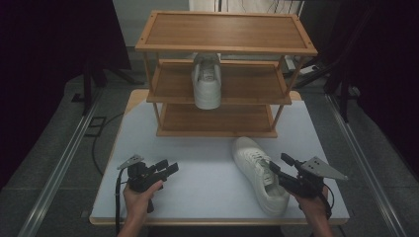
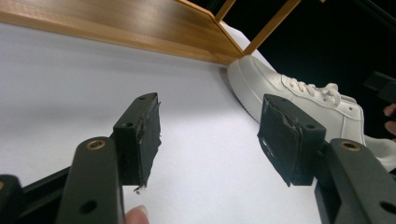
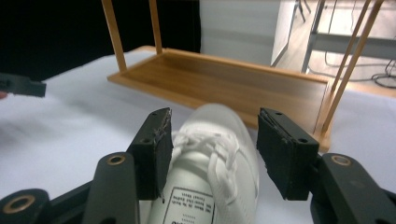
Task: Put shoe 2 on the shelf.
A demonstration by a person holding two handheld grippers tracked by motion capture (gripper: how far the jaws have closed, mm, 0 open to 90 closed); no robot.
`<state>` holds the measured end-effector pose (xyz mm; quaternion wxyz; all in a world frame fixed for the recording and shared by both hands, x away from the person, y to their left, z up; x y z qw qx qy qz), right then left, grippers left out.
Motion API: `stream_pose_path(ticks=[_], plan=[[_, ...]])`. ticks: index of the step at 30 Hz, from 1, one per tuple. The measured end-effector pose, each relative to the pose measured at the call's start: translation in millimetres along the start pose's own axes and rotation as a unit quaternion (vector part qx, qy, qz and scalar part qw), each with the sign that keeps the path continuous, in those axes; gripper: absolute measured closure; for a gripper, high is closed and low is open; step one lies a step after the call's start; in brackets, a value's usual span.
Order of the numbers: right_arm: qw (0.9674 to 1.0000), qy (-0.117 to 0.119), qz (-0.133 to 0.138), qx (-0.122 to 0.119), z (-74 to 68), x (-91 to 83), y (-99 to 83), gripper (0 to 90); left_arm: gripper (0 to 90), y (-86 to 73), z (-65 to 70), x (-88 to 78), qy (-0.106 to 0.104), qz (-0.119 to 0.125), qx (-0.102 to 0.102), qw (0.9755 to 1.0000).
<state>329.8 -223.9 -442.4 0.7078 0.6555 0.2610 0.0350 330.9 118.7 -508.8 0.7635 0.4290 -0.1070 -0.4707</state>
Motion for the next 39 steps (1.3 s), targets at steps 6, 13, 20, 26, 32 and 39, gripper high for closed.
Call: stream_pose_path(ticks=[6, 13, 20, 26, 32, 39], plan=[[0.9994, 0.006, -0.035, -0.005, 4.7, 18.9, -15.6, 45.1, 38.2, 0.6, -0.8, -1.4, 0.0, 0.003, -0.004, 1.0], [0.9964, 0.014, -0.079, -0.028, 3.5, 38.5, -34.1, 47.2, 38.2, 2.4, -0.5, -3.9, -0.003, 0.009, -0.007, 0.9999], [0.9937, 0.019, -0.108, -0.022, 10.5, 51.6, -47.5, 55.6, 38.2, 1.7, 0.5, -2.9, -0.004, 0.006, -0.005, 1.0], [0.9935, 0.014, -0.11, -0.024, 11.6, 55.6, -47.5, 68.8, 38.2, -0.5, 1.1, -0.1, -0.005, 0.003, -0.007, 1.0], [0.9954, 0.001, -0.094, -0.017, 14.8, 54.1, -46.1, 81.3, 38.3, -1.3, 0.4, -0.5, -0.006, 0.003, -0.01, 0.9999], [0.9967, -0.006, -0.079, 0.02, 18.6, 49.7, -45.3, 82.6, 38.4, 2.7, -4.0, -7.9, -0.005, 0.015, -0.018, 0.9997]])
Point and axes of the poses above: each handheld gripper's, and its own axes: x roughly forward along the jaws, y roughly out of its top, z roughly to its right, the point moved 10 cm from there along x, roughly forward along the jaws, and after that the axes turned 10 degrees about -y, right-handed, at the moved point
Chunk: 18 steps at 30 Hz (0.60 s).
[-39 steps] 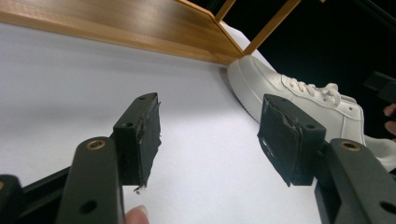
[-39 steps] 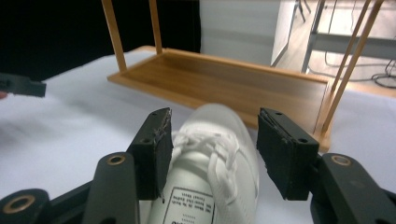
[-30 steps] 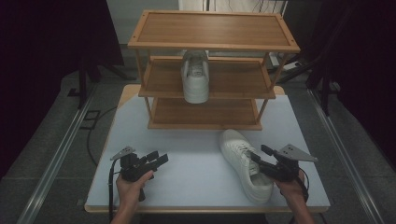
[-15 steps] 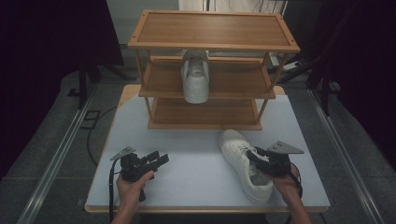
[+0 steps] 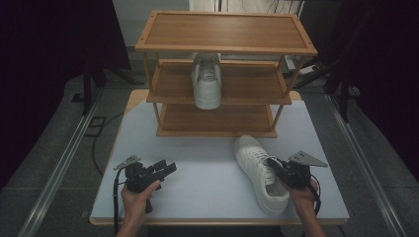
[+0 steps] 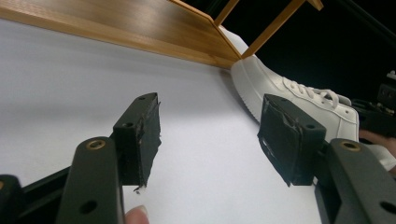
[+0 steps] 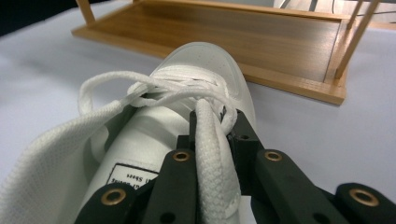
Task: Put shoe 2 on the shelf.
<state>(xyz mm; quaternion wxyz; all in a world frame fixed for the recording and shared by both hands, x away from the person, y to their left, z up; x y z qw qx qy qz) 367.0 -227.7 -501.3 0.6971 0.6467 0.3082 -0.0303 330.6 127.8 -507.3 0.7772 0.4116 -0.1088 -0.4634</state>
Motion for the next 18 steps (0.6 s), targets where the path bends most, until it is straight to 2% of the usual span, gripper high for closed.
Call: stream_pose_path(ticks=[3, 11, 14, 18], plan=[[0.9994, 0.001, 0.01, 0.033, 2.2, -5.0, 1.3, 82.7, 38.4, 0.7, -1.2, -1.1, -0.001, 0.003, -0.005, 1.0], [0.9952, 0.01, 0.052, 0.082, -8.3, -21.0, 21.6, 82.7, 38.5, 0.6, 0.4, -0.1, -0.003, 0.004, -0.005, 1.0], [0.9919, 0.018, 0.067, 0.106, -14.1, -24.8, 31.9, 82.6, 38.5, 0.7, -0.1, -0.8, -0.002, 0.005, -0.006, 1.0], [0.9846, 0.03, 0.095, 0.143, -24.9, -30.5, 50.5, 82.6, 38.5, 1.1, -1.8, -2.2, -0.002, 0.007, -0.009, 0.9999]])
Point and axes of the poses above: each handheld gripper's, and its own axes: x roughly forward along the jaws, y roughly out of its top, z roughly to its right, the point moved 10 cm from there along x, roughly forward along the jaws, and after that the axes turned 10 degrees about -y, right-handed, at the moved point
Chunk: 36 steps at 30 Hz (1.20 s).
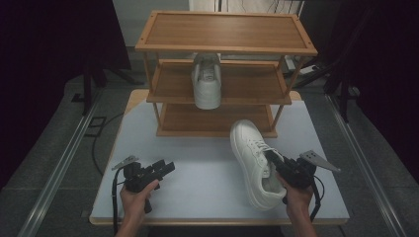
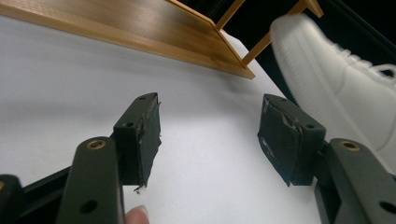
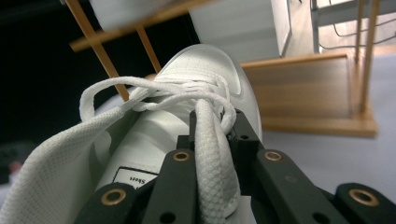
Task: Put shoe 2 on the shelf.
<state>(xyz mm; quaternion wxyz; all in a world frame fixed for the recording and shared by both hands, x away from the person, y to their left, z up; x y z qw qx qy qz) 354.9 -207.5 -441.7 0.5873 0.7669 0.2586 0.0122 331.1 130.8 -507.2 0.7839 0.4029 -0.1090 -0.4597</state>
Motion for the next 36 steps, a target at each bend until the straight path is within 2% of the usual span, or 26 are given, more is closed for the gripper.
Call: stream_pose_path(ticks=[3, 4, 7, 9, 13, 18, 23, 36], plan=[[0.9998, 0.007, 0.011, 0.012, -7.0, -0.6, 6.4, 82.6, 38.5, 1.0, 0.1, -1.7, 0.001, 0.002, -0.002, 1.0], [0.9993, 0.016, 0.023, 0.026, -16.9, -1.8, 15.9, 82.7, 38.5, 2.1, 0.4, -2.8, 0.0, 0.006, -0.001, 1.0], [0.9989, 0.021, 0.031, 0.028, -22.3, -2.8, 22.1, 82.6, 38.6, 3.1, 0.6, -4.1, -0.001, 0.008, -0.002, 1.0], [0.9976, 0.032, 0.051, 0.034, -34.5, -5.9, 37.2, 82.6, 38.6, 3.9, 0.5, -4.9, 0.0, 0.01, -0.003, 0.9999], [0.9966, 0.035, 0.062, 0.04, -41.8, -6.6, 51.7, 82.6, 38.6, 3.8, 1.3, -4.5, -0.002, 0.01, -0.003, 0.9999], [0.9964, 0.029, 0.072, 0.033, -47.3, -5.0, 69.9, 82.6, 38.6, 3.4, 1.0, -3.7, -0.002, 0.008, -0.001, 1.0], [0.9959, 0.028, 0.077, 0.036, -50.6, -1.7, 87.0, 82.6, 38.6, 3.4, 1.1, -3.1, -0.003, 0.009, -0.002, 1.0], [0.9959, 0.001, 0.084, 0.034, -50.2, 19.8, 125.8, 82.5, 38.6, 2.5, 0.0, -3.2, -0.003, 0.006, -0.001, 1.0]])
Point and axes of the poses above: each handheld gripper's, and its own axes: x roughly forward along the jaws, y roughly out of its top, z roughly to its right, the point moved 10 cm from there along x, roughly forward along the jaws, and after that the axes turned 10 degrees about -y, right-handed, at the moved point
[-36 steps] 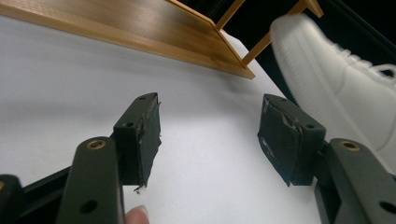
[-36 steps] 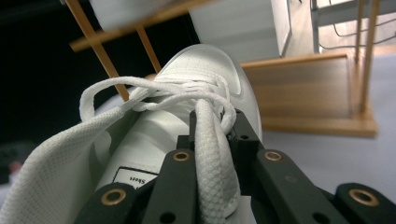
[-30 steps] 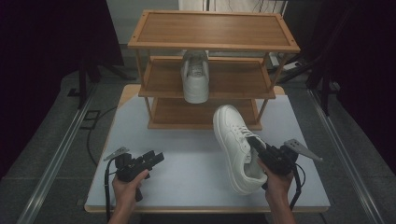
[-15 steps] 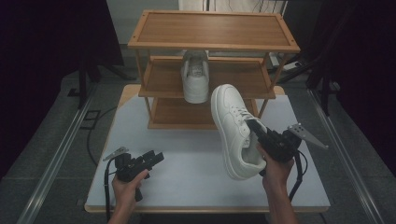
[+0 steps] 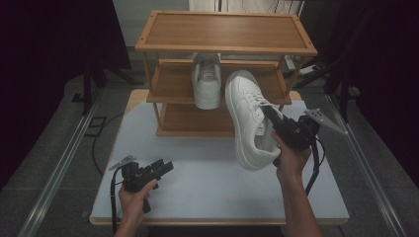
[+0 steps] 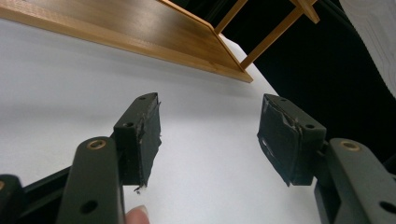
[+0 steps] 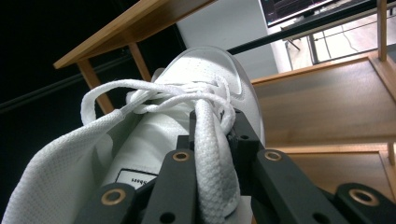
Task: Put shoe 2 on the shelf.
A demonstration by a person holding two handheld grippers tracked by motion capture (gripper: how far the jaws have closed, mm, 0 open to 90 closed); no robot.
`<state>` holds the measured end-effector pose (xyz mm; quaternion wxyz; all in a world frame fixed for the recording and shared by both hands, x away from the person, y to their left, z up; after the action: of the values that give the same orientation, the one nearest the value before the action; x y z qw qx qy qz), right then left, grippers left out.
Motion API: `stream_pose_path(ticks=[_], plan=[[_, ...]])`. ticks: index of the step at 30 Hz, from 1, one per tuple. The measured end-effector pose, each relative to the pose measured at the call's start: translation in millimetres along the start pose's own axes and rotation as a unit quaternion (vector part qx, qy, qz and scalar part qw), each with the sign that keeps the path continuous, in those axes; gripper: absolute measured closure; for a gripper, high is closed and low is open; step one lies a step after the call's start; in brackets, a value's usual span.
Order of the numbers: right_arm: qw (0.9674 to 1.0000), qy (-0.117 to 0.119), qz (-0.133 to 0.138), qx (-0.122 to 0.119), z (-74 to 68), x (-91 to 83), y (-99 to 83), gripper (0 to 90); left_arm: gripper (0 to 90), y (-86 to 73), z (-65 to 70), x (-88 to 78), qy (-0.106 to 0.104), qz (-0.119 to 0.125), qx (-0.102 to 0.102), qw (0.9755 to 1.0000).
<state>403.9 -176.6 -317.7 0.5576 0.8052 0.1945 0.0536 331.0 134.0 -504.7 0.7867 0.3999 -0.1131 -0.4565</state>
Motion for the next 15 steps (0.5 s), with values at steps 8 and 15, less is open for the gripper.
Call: stream_pose_path(ticks=[8, 15], plan=[[0.9998, -0.02, -0.004, 0.005, 3.1, 25.2, 16.9, 82.5, 38.7, 1.1, 0.1, -1.3, -0.001, 0.0, -0.001, 1.0], [0.9991, -0.043, -0.003, 0.003, 7.2, 45.8, 29.5, 82.5, 38.7, 2.6, -0.6, -2.3, -0.001, 0.005, -0.002, 1.0]])
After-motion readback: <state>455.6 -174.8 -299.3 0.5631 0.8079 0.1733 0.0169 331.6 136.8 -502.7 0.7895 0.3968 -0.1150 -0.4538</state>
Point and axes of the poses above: each handheld gripper's, and its own axes: x roughly forward along the jaws, y roughly out of its top, z roughly to its right, the point moved 10 cm from there along x, roughly forward along the jaws, and after that the axes turned 10 degrees about -y, right-handed, at the moved point
